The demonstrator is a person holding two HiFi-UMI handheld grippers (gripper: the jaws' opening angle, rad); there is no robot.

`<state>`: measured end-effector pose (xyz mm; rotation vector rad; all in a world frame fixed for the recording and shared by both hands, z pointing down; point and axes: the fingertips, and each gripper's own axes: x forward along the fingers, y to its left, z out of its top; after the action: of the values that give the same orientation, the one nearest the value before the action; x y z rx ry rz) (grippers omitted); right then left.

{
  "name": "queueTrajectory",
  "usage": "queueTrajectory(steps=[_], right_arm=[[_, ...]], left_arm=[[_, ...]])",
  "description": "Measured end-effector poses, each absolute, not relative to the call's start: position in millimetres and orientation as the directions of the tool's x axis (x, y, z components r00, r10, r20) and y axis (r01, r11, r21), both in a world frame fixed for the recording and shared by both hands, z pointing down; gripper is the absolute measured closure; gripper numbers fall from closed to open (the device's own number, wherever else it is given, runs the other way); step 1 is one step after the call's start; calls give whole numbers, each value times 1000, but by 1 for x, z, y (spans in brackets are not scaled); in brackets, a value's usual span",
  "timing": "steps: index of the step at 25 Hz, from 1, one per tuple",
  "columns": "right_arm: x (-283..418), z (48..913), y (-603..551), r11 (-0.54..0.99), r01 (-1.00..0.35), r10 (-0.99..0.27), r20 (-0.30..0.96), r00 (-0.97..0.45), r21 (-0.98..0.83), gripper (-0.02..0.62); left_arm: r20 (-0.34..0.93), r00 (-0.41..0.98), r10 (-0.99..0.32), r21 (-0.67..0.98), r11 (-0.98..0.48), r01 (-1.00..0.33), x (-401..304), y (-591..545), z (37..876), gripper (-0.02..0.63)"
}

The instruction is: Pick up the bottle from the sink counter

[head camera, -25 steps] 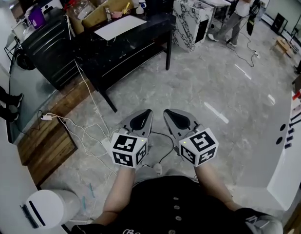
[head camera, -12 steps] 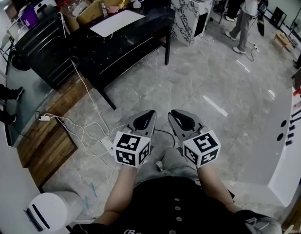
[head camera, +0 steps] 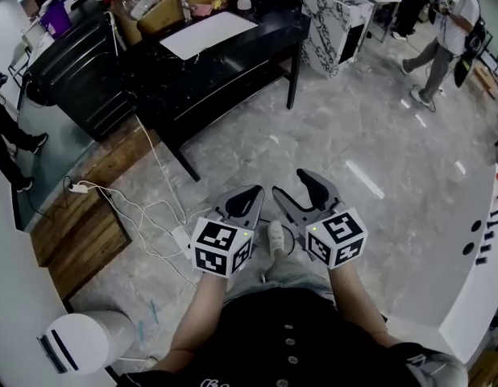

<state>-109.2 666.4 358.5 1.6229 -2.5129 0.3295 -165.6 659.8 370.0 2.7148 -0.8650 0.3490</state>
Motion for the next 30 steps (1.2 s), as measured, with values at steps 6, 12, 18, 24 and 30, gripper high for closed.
queueTrajectory(steps=[6,12,18,24,30], right_arm=[[-95,358,602,471,-875,-842,237,-484,-114,305],[-68,348,535,520,-844,-818,206,-537,-132,353],[-33,338,476,531,-839,-818,183,-545,-120,354],[-14,342,440,527,-837,-821,168,-546,-145,354],[-5,351,418,530,-829,-817,152,-556,-180,360]], left_arm=[[309,764,-566,169,-758,-630,-148,589,368,584],[299,744,-597,162,-737,-656,-118,522,357,584],[284,728,-624,140,-724,-676,-81,463,348,584],[309,706,-638,147,-701,-698,-68,436,358,584],[323,691,-647,156,-683,-713,-67,408,367,584]])
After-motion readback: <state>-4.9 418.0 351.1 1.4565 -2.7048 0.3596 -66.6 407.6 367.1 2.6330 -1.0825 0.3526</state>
